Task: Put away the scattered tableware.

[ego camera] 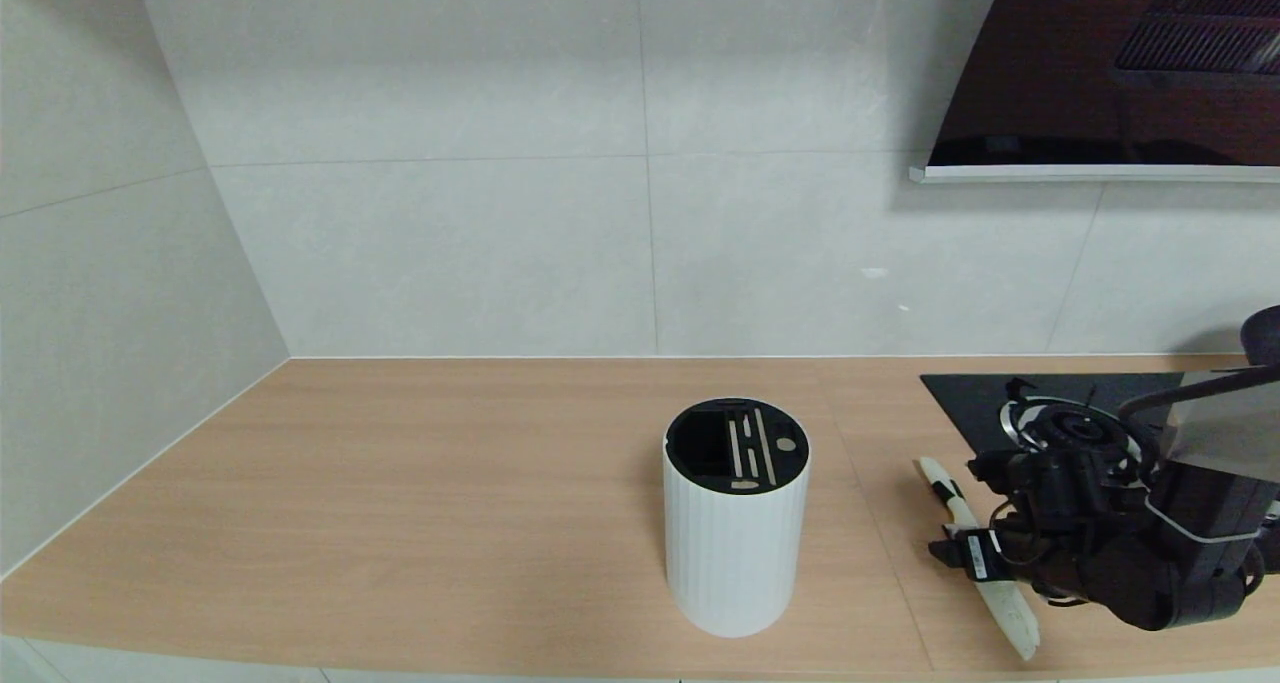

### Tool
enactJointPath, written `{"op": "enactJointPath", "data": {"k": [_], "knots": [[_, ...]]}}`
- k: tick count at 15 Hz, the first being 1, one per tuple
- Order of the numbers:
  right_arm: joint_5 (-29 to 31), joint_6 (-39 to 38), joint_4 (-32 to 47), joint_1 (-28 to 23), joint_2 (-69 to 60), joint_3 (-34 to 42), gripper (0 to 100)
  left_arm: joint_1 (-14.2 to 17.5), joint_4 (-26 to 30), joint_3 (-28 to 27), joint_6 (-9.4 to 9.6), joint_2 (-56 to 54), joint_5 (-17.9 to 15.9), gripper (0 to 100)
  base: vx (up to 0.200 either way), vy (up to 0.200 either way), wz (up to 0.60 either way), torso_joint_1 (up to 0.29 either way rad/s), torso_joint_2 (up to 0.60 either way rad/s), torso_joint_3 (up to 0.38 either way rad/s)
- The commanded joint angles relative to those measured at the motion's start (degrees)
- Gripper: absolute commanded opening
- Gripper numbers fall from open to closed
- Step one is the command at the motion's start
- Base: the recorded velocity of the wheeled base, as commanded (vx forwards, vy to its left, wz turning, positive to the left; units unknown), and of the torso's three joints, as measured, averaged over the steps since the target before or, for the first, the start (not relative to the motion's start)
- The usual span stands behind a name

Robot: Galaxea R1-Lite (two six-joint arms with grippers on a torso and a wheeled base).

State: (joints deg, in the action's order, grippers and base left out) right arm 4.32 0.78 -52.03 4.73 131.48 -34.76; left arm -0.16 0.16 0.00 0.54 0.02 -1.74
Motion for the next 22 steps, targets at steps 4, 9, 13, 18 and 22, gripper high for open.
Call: {"op": "enactJointPath", "data": {"k": [4,9,13,18,22], "knots": [[0.0,0.0,0.0,0.0,1.1,-0.4,0,0.0,0.0,0.0,-0.01,0.0,0.0,100,0.000,0.000,0.00,0.000,0.00,0.000],[0.0,0.0,-0.1,0.0,1.3,-0.4,0,0.0,0.0,0.0,-0.01,0.0,0.0,100,0.000,0.000,0.00,0.000,0.00,0.000],[-0.1,-3.2,0.1,0.3,-8.3,1.6,0,0.0,0.0,0.0,-0.01,0.0,0.0,100,0.000,0.000,0.00,0.000,0.00,0.000],[-0.5,-3.2,0.4,2.4,-25.9,5.5,0,0.1,0.0,0.0,-0.01,0.0,0.0,100,0.000,0.000,0.00,0.000,0.00,0.000],[-0.6,-2.8,0.4,6.8,-35.3,8.4,0,0.1,0.1,0.0,-0.01,0.0,0.0,100,0.000,0.000,0.00,0.000,0.00,0.000]]}}
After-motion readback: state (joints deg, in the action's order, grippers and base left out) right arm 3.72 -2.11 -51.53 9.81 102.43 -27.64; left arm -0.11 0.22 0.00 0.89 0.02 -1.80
